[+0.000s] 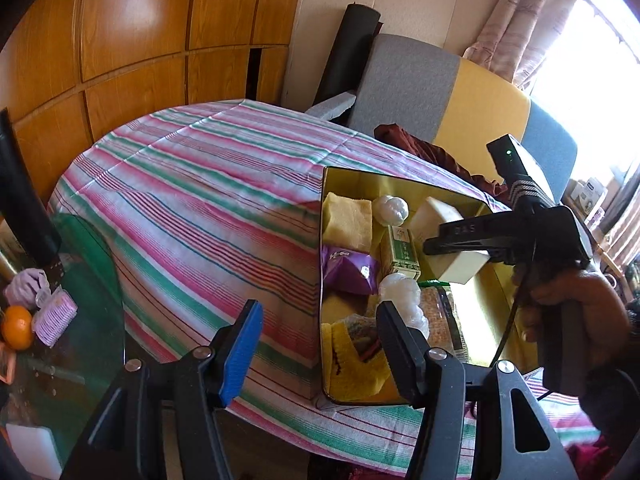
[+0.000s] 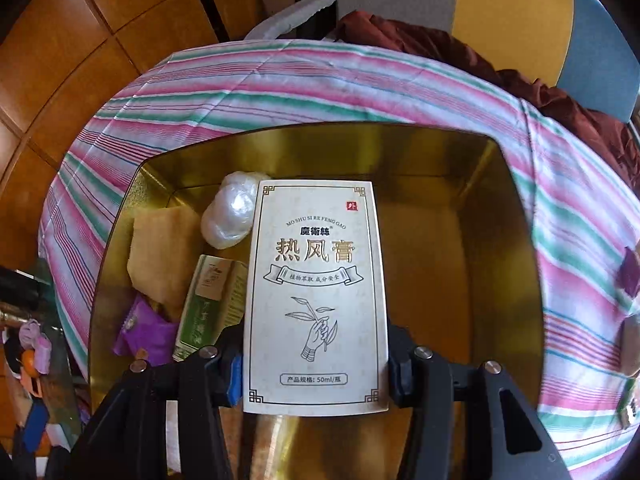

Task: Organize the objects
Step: 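Carry the cream box into the gold tray and open the right gripper, then move both grippers back over the remaining items on the table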

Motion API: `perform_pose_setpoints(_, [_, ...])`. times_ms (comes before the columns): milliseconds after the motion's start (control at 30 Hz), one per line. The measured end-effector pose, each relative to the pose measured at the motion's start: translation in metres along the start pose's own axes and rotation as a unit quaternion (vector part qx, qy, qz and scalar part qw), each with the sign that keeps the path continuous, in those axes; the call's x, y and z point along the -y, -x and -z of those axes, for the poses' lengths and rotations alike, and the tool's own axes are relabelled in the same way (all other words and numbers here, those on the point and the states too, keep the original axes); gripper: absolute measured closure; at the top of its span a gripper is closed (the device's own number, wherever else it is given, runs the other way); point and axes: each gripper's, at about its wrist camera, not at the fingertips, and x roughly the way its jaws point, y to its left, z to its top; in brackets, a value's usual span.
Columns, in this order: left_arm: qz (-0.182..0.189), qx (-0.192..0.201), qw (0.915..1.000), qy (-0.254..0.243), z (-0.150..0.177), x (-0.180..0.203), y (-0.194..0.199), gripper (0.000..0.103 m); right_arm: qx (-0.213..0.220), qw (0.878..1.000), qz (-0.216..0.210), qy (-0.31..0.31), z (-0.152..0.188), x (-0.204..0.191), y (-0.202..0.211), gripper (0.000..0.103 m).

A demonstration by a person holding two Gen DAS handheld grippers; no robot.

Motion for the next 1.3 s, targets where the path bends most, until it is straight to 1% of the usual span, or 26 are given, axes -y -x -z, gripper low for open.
perform_pose_setpoints(100, [0.000,-0.003,1.0000,0.003,0.000,-0.001,-0.002,0.043,-0.010,1.000,-0.023,-0.006,0.001,-0.006,-0.008,0.048])
perform_pose_setpoints(233, [0.000,-0.003,1.0000,0.003,0.001,-0.001,-0.002,0.043,-0.008,0.998,-0.054,-0.017,0.006,-0.009,-0.007,0.042])
perform_pose_setpoints(300, [-0.001,-0.002,1.0000,0.001,0.001,0.001,-0.002,0.043,-0.001,0.998,-0.060,-0.018,0.009,-0.008,0.000,0.041])
perform_pose_setpoints(367, [-0.003,-0.001,1.0000,-0.001,0.001,0.002,-0.001,0.043,0.010,0.998,-0.067,-0.020,0.011,-0.006,0.009,0.034])
perform_pose_setpoints(467, [-0.004,0.005,1.0000,-0.007,0.001,0.005,0.002,0.043,0.032,0.997,-0.069,-0.016,0.015,-0.003,0.025,0.033])
perform_pose_setpoints(700, [-0.006,0.023,0.9993,-0.027,0.003,0.018,0.013,0.041,0.077,0.996,-0.050,0.001,0.034,0.009,0.063,0.033])
perform_pose_setpoints(933, [0.004,0.043,0.9974,-0.058,0.007,0.041,0.028,0.038,0.112,0.993,-0.018,0.027,0.070,0.031,0.094,0.033])
perform_pose_setpoints(1133, [0.011,0.042,0.9954,-0.085,0.010,0.063,0.034,0.037,0.131,0.991,0.012,0.037,0.099,0.062,0.115,0.033])
perform_pose_setpoints(1300, [0.024,0.038,0.9930,-0.110,0.014,0.086,0.036,0.036,0.139,0.990,0.026,0.015,0.122,0.101,0.127,0.033])
